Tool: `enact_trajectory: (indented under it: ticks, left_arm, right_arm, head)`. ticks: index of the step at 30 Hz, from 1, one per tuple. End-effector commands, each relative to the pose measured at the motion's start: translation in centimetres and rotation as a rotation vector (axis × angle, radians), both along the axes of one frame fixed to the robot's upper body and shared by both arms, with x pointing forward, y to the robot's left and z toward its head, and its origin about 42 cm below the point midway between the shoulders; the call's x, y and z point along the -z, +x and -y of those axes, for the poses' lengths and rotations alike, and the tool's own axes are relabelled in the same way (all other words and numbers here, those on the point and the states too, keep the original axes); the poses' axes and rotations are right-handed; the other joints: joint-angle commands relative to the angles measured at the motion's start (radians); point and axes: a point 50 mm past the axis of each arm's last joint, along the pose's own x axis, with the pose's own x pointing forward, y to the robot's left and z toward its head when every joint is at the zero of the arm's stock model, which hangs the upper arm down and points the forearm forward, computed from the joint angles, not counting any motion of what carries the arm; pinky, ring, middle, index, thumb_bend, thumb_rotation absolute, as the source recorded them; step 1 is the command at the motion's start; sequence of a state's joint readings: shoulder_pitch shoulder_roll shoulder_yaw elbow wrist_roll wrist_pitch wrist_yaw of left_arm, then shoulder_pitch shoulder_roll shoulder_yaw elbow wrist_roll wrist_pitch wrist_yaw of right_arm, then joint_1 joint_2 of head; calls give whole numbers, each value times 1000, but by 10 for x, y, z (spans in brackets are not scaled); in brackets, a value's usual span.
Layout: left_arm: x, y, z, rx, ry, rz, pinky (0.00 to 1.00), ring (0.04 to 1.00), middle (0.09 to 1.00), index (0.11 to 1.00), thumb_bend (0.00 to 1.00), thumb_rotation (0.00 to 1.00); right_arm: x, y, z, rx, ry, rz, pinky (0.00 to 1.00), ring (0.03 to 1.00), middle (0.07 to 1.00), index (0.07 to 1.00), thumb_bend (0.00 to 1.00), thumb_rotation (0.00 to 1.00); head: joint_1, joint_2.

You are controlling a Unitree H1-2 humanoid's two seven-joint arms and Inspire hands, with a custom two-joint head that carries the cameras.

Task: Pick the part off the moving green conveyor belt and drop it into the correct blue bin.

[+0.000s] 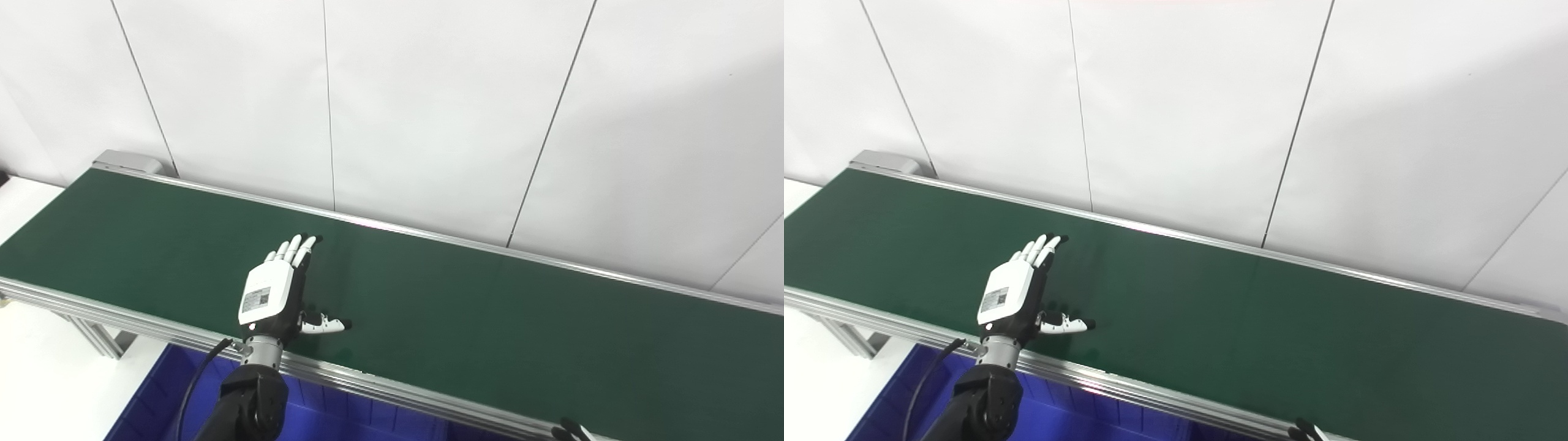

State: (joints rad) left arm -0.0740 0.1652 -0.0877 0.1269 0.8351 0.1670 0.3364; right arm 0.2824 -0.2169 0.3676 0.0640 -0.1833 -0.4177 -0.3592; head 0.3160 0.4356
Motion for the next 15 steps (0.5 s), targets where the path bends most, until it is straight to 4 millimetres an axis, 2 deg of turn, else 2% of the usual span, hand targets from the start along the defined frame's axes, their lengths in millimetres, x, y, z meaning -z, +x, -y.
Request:
enact_trajectory:
  ticks: [1,15]
  left_arm:
    - [-19,13,-10,-19,40,91,943,959,964,911,863,183]
    - [-19,14,-25,-72,42,83,948,966,967,904,852,109]
  right_arm:
    - [-12,3,-1,-16,26,80,636,729,770,813,555,394]
    - [-12,3,-2,-20,27,81,653,735,769,809,542,376]
  head:
    - [-1,0]
    - [-7,1]
